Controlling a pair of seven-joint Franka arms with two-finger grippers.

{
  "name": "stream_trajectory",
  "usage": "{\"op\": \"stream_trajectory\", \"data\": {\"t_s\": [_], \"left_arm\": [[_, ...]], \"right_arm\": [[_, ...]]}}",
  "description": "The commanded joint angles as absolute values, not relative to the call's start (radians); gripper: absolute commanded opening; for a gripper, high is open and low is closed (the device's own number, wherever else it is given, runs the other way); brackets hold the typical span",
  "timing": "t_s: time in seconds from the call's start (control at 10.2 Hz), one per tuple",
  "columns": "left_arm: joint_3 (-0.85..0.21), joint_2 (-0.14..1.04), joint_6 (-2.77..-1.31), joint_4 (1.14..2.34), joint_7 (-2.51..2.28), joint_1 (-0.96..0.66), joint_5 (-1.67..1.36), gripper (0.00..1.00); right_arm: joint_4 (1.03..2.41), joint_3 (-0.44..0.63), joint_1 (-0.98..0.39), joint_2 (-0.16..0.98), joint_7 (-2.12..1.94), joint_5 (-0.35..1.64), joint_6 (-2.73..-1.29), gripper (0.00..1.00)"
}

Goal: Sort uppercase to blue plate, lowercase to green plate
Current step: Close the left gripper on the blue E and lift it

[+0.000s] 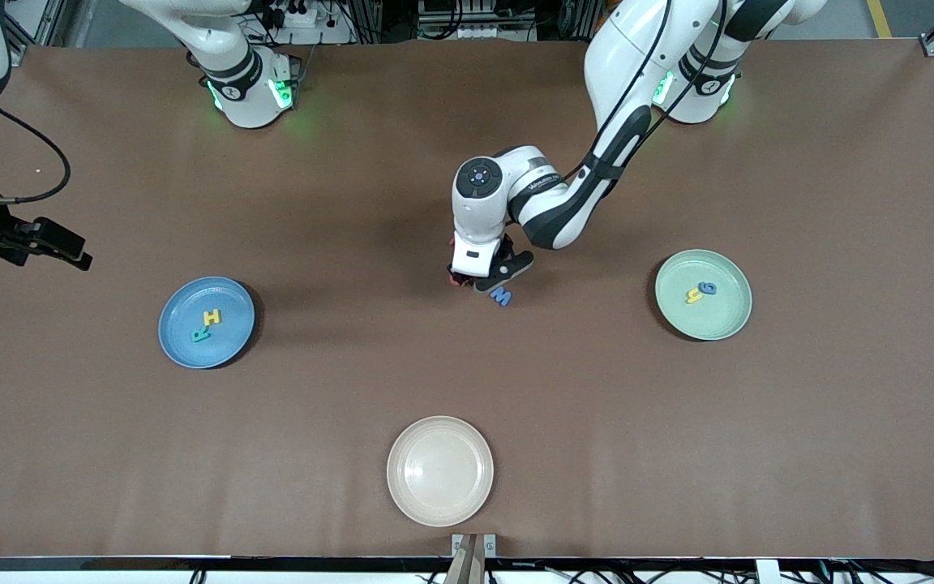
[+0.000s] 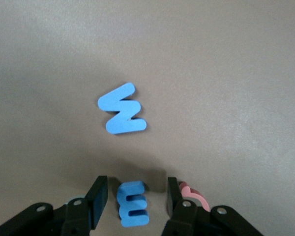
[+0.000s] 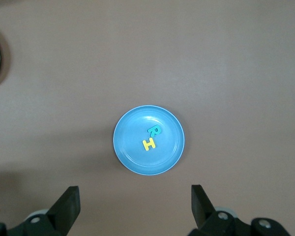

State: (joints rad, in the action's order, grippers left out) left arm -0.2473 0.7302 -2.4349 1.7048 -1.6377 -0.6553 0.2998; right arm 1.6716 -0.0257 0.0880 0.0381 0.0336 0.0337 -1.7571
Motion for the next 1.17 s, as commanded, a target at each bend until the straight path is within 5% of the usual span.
{"op": "stream_trajectory", "data": {"t_s": [0.0,0.49,1.07], "left_arm": [[-0.248,0.719,-2.427,1.72,-1.66,-0.661,0.279,0.56],[-0.249,0.724,-2.427,1.715,-1.66,-0.663,0.281,0.4],[-0.249,0.733,-2.427,1.712,-1.658,-0.663,0.281,0.38]], "right_arm": [[1.674,-0.031,0.098,0.035,0.032,0.041,-1.752,1.0],[1.672,-0.031,0.1,0.035,0.032,0.041,-1.752,1.0],[1.674,-0.031,0.112,0.034,0.023,0.04,-1.735,1.0]]}}
